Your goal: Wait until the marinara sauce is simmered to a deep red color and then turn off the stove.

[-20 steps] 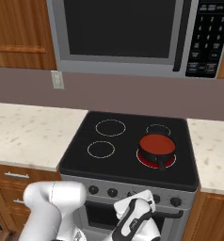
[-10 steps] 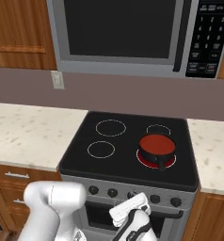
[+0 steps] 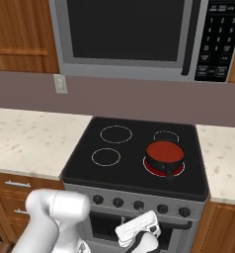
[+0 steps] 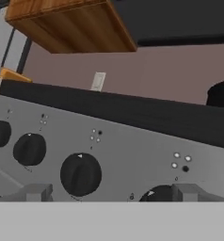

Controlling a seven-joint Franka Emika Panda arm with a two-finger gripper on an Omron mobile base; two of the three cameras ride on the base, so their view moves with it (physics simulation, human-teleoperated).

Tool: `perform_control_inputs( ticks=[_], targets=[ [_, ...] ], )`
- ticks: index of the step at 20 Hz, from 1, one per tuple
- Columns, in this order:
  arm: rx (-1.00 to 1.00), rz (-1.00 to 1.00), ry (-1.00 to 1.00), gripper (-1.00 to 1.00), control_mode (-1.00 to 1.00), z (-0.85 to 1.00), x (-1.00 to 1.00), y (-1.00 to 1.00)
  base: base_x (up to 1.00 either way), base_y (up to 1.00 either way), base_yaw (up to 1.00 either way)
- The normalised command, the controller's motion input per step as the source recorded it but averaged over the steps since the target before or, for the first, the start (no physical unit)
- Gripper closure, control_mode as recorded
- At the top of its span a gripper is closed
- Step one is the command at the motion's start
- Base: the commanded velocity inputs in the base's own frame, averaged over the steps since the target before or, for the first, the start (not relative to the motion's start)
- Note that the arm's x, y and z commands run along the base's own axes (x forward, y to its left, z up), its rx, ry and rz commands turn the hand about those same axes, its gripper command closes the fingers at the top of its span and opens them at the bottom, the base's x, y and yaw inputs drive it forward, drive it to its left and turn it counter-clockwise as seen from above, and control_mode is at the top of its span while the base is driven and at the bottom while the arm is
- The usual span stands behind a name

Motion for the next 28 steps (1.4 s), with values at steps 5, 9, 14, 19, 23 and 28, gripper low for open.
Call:
perform_control_inputs(
  ticks=[5,9,14,19,23,28],
  targets=[
    [0.0,-0.17,-0.04,-1.0,-1.0,0.0,-0.4,-0.2,0.0,0.0,0.0],
    [0.0,-0.02,0.0,-1.0,-1.0,0.0,0.07,0.0,0.0,0.0,0.0],
    [0.0,-0.11,0.02,-1.0,-1.0,0.0,0.52,0.0,0.0,0.0,0.0],
    [0.0,-0.05,0.0,-1.0,-1.0,-0.01,0.31,-0.1,0.0,0.0,0.0],
    [0.0,-0.04,0.0,-1.0,-1.0,-0.01,0.26,-0.08,0.0,0.0,0.0],
    [0.0,-0.04,0.03,-1.0,-1.0,-0.15,0.19,-0.17,0.0,0.0,0.0]
  ],
)
